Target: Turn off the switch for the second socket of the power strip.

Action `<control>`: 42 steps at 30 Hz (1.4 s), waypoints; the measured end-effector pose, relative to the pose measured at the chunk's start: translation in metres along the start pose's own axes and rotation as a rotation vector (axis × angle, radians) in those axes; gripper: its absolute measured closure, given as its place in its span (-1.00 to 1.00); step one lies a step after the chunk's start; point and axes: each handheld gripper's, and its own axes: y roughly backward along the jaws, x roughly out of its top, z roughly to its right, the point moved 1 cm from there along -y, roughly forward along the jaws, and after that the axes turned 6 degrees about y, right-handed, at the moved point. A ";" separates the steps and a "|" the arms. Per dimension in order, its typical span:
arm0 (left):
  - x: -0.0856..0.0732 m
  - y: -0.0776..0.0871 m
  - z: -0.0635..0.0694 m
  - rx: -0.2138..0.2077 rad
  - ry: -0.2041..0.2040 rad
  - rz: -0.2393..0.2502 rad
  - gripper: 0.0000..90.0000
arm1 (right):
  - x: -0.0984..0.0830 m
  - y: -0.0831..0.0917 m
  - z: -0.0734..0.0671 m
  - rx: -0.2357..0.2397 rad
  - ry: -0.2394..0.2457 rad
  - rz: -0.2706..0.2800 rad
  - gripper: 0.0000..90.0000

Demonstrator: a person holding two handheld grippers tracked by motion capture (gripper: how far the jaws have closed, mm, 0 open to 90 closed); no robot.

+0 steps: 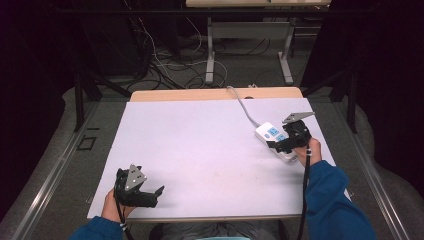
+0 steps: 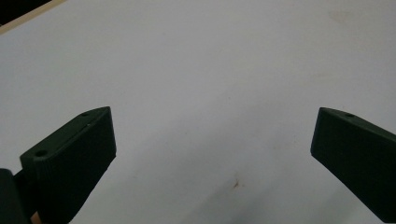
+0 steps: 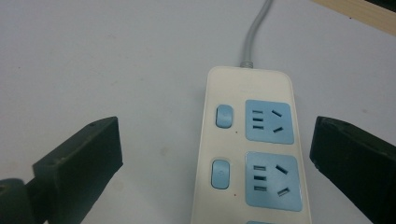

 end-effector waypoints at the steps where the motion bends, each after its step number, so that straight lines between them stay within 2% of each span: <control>1: 0.000 0.000 0.000 -0.001 -0.001 -0.001 -1.00 | 0.000 -0.002 0.001 -0.002 0.000 0.001 -0.97; 4: 0.001 -0.001 0.000 0.010 -0.008 0.000 -1.00 | -0.001 -0.005 0.002 -0.008 -0.013 -0.007 -0.99; 8: 0.000 -0.001 0.000 -0.008 0.008 -0.007 -0.99 | -0.002 -0.008 0.003 -0.010 -0.012 -0.006 -0.98; 10: 0.000 -0.001 0.000 -0.006 0.007 -0.002 -0.99 | -0.002 -0.007 0.003 -0.017 -0.012 0.007 -0.82; 11: 0.000 -0.001 0.000 -0.002 0.002 -0.002 -0.99 | -0.002 -0.007 0.003 -0.017 -0.012 0.007 -0.82; 12: 0.000 0.000 0.000 0.002 -0.002 0.001 -0.99 | -0.002 -0.005 0.002 -0.026 -0.025 0.021 -0.62; 13: 0.001 0.000 0.000 0.002 -0.002 -0.002 -0.99 | -0.002 -0.005 0.002 -0.026 -0.025 0.021 -0.62; 14: 0.001 0.000 0.000 0.000 0.000 -0.001 -0.99 | -0.002 -0.003 0.002 -0.039 -0.036 0.027 -0.37; 17: 0.001 -0.001 0.000 0.005 -0.010 -0.008 -0.99 | -0.003 -0.002 0.003 -0.037 -0.039 0.029 -0.14; 18: 0.001 -0.002 0.000 -0.006 0.003 -0.008 -0.99 | -0.003 -0.002 0.003 -0.037 -0.039 0.029 -0.14; 22: 0.001 -0.002 0.001 -0.004 -0.003 -0.008 -0.99 | -0.004 -0.003 0.004 -0.037 -0.049 0.014 0.16; 26: 0.001 -0.001 0.001 -0.007 -0.011 -0.018 -0.99 | -0.005 -0.004 0.004 -0.046 -0.039 0.013 0.31; 29: 0.001 -0.002 0.001 -0.006 -0.009 -0.015 -0.99 | -0.006 -0.003 0.005 -0.057 -0.050 0.023 0.61; 38: 0.001 -0.002 0.002 -0.003 -0.008 -0.007 -0.99 | -0.006 -0.002 0.004 -0.071 -0.059 0.023 0.98; 42: 0.002 -0.003 0.001 -0.008 -0.008 -0.016 -0.99 | -0.006 -0.001 0.004 -0.080 -0.056 0.025 1.00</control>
